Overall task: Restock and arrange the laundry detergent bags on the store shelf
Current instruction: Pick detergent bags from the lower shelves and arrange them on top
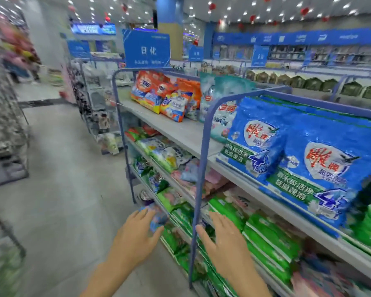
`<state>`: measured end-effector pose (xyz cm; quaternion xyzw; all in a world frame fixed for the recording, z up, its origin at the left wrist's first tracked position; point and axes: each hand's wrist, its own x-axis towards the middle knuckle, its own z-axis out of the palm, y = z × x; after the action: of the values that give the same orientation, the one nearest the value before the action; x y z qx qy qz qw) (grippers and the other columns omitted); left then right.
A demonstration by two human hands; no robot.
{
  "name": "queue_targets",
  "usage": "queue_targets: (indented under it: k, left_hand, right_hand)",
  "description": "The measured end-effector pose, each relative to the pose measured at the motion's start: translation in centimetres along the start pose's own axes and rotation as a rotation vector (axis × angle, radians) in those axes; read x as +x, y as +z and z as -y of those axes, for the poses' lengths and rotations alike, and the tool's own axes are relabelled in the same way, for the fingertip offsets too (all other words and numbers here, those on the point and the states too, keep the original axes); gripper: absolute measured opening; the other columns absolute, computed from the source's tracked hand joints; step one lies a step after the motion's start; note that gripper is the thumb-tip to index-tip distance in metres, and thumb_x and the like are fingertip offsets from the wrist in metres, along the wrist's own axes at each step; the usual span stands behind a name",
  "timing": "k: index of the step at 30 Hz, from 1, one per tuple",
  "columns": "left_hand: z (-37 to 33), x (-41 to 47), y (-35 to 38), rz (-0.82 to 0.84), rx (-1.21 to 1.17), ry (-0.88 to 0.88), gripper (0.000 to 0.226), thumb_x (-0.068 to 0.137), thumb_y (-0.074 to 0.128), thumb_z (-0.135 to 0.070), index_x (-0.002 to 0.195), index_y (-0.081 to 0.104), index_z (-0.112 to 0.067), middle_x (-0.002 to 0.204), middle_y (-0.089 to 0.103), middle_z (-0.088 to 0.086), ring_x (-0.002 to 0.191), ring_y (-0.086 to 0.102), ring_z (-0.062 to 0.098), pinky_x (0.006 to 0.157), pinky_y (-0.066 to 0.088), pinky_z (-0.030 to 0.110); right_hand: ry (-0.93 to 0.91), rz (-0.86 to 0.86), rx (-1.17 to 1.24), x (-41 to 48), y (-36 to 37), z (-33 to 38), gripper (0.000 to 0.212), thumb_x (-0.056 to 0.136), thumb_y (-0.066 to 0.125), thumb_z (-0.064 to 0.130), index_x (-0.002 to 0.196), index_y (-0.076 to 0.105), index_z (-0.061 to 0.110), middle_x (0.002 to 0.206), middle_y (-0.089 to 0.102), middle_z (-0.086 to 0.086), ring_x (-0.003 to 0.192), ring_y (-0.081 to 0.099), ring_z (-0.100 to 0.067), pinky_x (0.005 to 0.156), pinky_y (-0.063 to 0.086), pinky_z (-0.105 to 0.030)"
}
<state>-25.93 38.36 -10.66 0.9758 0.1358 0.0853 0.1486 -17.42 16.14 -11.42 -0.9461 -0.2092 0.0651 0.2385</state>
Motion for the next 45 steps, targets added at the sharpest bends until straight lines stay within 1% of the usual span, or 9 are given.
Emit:
queue_targets:
  k: [2, 4, 9, 17, 23, 30, 33, 39, 45]
  left_hand:
    - [2.6, 2.3, -1.3, 0.02, -0.02, -0.04, 0.052, 0.105, 0.043, -0.048, 0.147, 0.049, -0.019, 0.152, 0.048, -0.004, 0.144, 0.041, 0.016, 0.116, 0.028, 0.026]
    - [6.0, 4.8, -1.7, 0.02, -0.064, -0.07, 0.06, 0.104, 0.043, -0.051, 0.156, 0.036, -0.021, 0.162, 0.034, -0.003, 0.15, 0.031, 0.017, 0.12, 0.023, 0.028]
    - [12.5, 10.1, -2.9, 0.017, -0.096, -0.064, 0.06, 0.103, 0.047, -0.049, 0.156, 0.037, -0.021, 0.161, 0.036, -0.002, 0.149, 0.032, 0.016, 0.12, 0.022, 0.027]
    - [20.5, 19.6, -2.2, 0.012, -0.122, -0.122, 0.06, 0.103, 0.047, -0.049, 0.155, 0.036, -0.022, 0.157, 0.042, -0.006, 0.144, 0.037, 0.014, 0.114, 0.031, 0.026]
    - [25.7, 28.7, -1.4, 0.054, -0.108, -0.143, 0.056, 0.103, 0.05, -0.045, 0.152, 0.04, -0.021, 0.149, 0.051, -0.001, 0.137, 0.044, 0.019, 0.107, 0.039, 0.029]
    - [31.0, 39.1, -0.1, 0.105, -0.081, -0.139, 0.055, 0.102, 0.049, -0.046, 0.149, 0.046, -0.016, 0.148, 0.052, 0.003, 0.137, 0.045, 0.024, 0.109, 0.041, 0.036]
    - [32.6, 43.4, 0.8, 0.118, -0.11, -0.085, 0.054, 0.102, 0.052, -0.044, 0.148, 0.047, -0.016, 0.15, 0.052, 0.003, 0.138, 0.046, 0.023, 0.111, 0.04, 0.036]
    - [35.1, 52.9, 3.2, 0.204, -0.148, 0.108, 0.057, 0.102, 0.052, -0.044, 0.149, 0.047, -0.013, 0.15, 0.052, 0.004, 0.14, 0.045, 0.024, 0.115, 0.035, 0.037]
    - [38.5, 61.0, 3.9, 0.343, -0.124, 0.322, 0.057, 0.102, 0.05, -0.045, 0.148, 0.047, -0.011, 0.148, 0.053, 0.006, 0.138, 0.045, 0.024, 0.112, 0.038, 0.037]
  right_hand:
    - [-0.029, -0.003, 0.019, 3.2, 1.6, 2.7, 0.088, 0.089, 0.015, 0.082, 0.16, 0.027, 0.031, 0.164, 0.031, 0.014, 0.151, 0.027, -0.01, 0.125, 0.025, -0.033]
    - [-0.03, 0.01, 0.034, 6.3, 2.9, 5.2, 0.083, 0.094, 0.02, 0.079, 0.16, 0.028, 0.029, 0.165, 0.03, 0.012, 0.152, 0.026, -0.012, 0.125, 0.026, -0.037]
    - [-0.032, -0.045, 0.039, 13.2, 5.4, 10.1, 0.068, 0.1, 0.035, 0.069, 0.156, 0.036, 0.03, 0.158, 0.041, 0.013, 0.146, 0.037, -0.01, 0.119, 0.035, -0.033]
    - [-0.019, -0.006, 0.07, 23.8, 9.0, 14.0, 0.064, 0.102, 0.038, 0.064, 0.156, 0.035, 0.029, 0.159, 0.04, 0.01, 0.146, 0.035, -0.01, 0.117, 0.03, -0.031]
    - [-0.016, -0.041, 0.047, 34.0, 10.6, 16.7, 0.063, 0.104, 0.038, 0.06, 0.154, 0.039, 0.023, 0.157, 0.044, 0.004, 0.142, 0.041, -0.014, 0.113, 0.034, -0.032]
    - [0.037, 0.006, 0.057, 45.3, 12.9, 18.6, 0.06, 0.104, 0.038, 0.059, 0.15, 0.044, 0.021, 0.151, 0.051, -0.001, 0.138, 0.046, -0.019, 0.107, 0.04, -0.034]
    - [0.074, -0.004, 0.063, 48.5, 14.0, 18.7, 0.064, 0.104, 0.039, 0.059, 0.154, 0.041, 0.02, 0.156, 0.047, 0.0, 0.142, 0.043, -0.018, 0.113, 0.036, -0.034]
    - [0.273, -0.121, 0.076, 54.0, 16.5, 18.6, 0.058, 0.102, 0.046, 0.058, 0.147, 0.051, 0.021, 0.149, 0.056, -0.002, 0.136, 0.05, -0.022, 0.108, 0.043, -0.036]
    - [0.518, -0.204, 0.083, 56.8, 18.3, 22.8, 0.058, 0.104, 0.046, 0.053, 0.152, 0.046, 0.021, 0.155, 0.048, -0.002, 0.143, 0.04, -0.022, 0.113, 0.034, -0.034]
